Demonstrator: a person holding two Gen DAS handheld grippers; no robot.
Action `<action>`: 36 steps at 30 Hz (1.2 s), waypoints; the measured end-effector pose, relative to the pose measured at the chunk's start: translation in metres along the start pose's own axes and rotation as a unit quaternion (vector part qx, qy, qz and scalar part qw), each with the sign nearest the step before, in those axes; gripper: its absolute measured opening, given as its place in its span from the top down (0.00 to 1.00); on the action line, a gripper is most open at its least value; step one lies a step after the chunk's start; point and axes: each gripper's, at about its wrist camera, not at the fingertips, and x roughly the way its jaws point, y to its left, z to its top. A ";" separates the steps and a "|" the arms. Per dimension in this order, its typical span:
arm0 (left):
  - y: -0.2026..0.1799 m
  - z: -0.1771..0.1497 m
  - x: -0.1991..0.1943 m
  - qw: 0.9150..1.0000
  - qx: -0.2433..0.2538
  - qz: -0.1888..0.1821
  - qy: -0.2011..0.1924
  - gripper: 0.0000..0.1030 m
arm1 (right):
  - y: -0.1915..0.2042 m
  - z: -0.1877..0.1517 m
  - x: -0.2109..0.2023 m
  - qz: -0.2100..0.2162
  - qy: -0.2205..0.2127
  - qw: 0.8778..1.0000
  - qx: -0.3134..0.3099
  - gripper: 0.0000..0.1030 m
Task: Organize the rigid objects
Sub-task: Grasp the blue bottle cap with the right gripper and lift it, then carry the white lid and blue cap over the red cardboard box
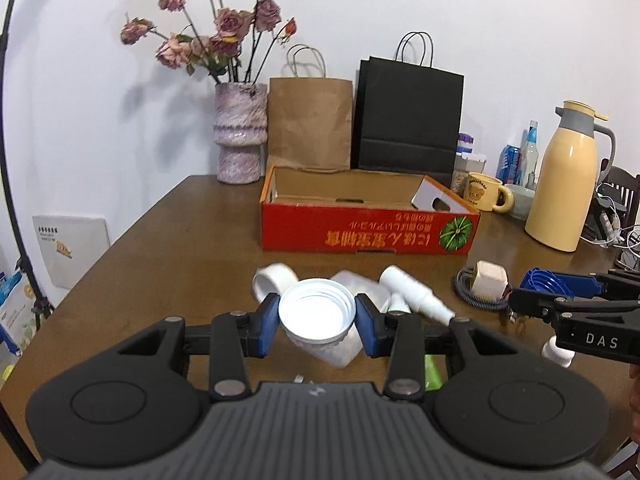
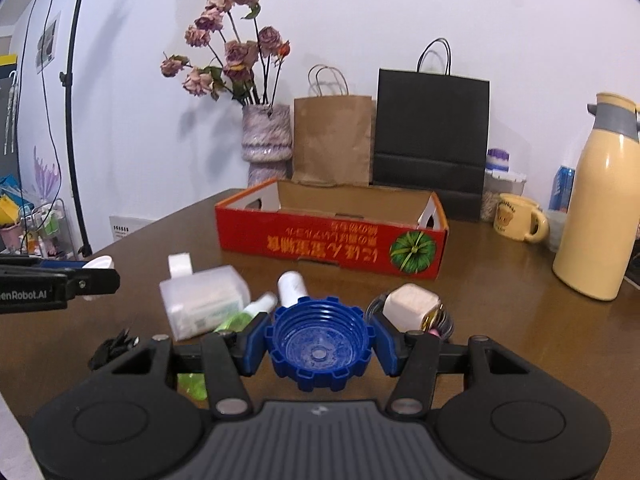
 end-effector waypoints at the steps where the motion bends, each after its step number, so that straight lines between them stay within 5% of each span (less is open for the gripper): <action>1: -0.002 0.004 0.002 1.000 0.002 -0.003 -0.001 0.60 | -0.001 0.003 0.002 -0.001 -0.001 1.000 0.001 0.48; 36: -0.039 0.132 0.112 0.999 0.011 -0.030 -0.032 0.60 | -0.055 0.120 0.095 -0.007 -0.026 0.999 0.023 0.48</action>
